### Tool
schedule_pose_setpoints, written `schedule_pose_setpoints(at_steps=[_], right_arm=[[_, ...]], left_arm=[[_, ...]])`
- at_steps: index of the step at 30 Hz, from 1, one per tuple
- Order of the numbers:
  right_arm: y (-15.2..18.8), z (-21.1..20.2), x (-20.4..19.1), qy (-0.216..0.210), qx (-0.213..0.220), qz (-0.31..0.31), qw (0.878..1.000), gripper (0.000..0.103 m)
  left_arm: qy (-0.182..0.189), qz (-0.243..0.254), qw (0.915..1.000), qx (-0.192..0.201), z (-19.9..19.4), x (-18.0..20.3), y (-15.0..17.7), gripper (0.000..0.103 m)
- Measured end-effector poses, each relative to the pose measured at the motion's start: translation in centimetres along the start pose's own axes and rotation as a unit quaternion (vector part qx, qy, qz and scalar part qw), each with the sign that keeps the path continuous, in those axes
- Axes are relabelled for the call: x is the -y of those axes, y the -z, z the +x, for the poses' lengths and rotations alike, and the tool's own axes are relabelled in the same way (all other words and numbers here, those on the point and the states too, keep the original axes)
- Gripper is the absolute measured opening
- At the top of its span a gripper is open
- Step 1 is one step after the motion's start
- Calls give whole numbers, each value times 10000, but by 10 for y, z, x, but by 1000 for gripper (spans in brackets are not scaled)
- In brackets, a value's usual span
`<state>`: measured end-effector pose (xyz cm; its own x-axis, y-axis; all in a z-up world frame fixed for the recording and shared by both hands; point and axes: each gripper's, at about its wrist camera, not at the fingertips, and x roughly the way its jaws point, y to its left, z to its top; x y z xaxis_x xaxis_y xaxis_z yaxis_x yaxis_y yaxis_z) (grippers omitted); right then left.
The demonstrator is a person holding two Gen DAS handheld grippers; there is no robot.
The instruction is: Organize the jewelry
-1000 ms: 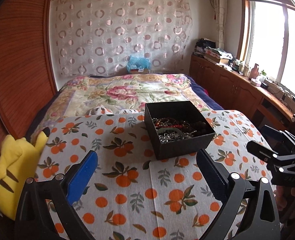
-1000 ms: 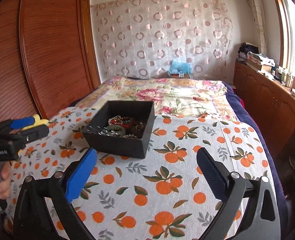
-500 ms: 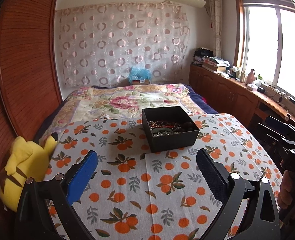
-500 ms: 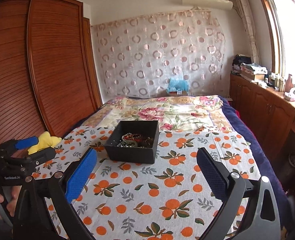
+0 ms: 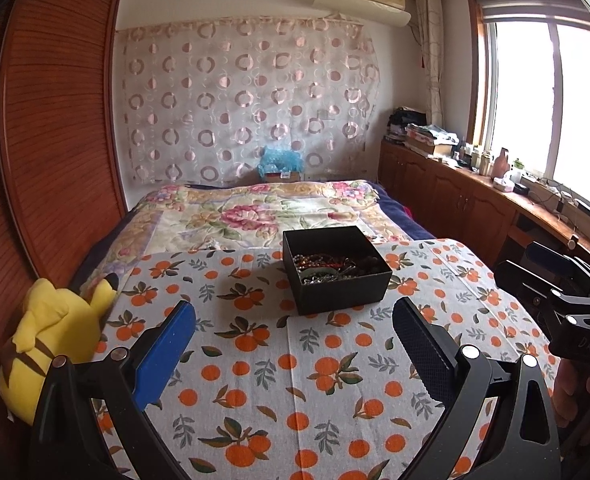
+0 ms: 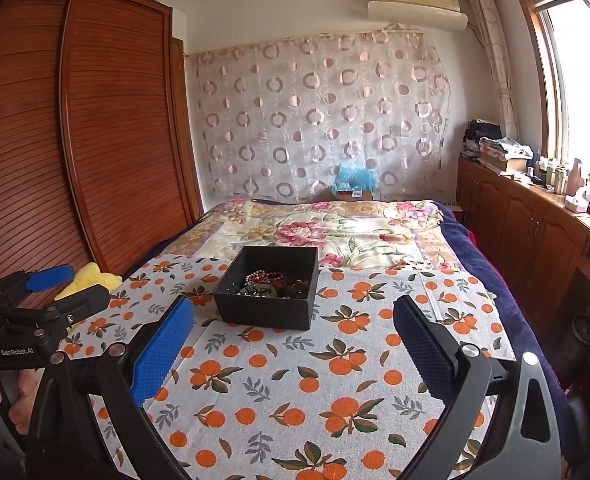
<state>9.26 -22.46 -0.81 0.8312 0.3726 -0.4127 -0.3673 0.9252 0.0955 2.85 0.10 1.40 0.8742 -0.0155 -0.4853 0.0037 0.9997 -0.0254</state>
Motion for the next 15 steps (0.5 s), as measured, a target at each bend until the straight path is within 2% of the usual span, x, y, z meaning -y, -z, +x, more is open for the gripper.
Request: schedule_pose_setpoints(at_steps=[15], right_arm=[[0,-3,2,-6,-15,3,10000,100]], left_arm=[[4,-30,10000,54,-5,-1,-3,95]])
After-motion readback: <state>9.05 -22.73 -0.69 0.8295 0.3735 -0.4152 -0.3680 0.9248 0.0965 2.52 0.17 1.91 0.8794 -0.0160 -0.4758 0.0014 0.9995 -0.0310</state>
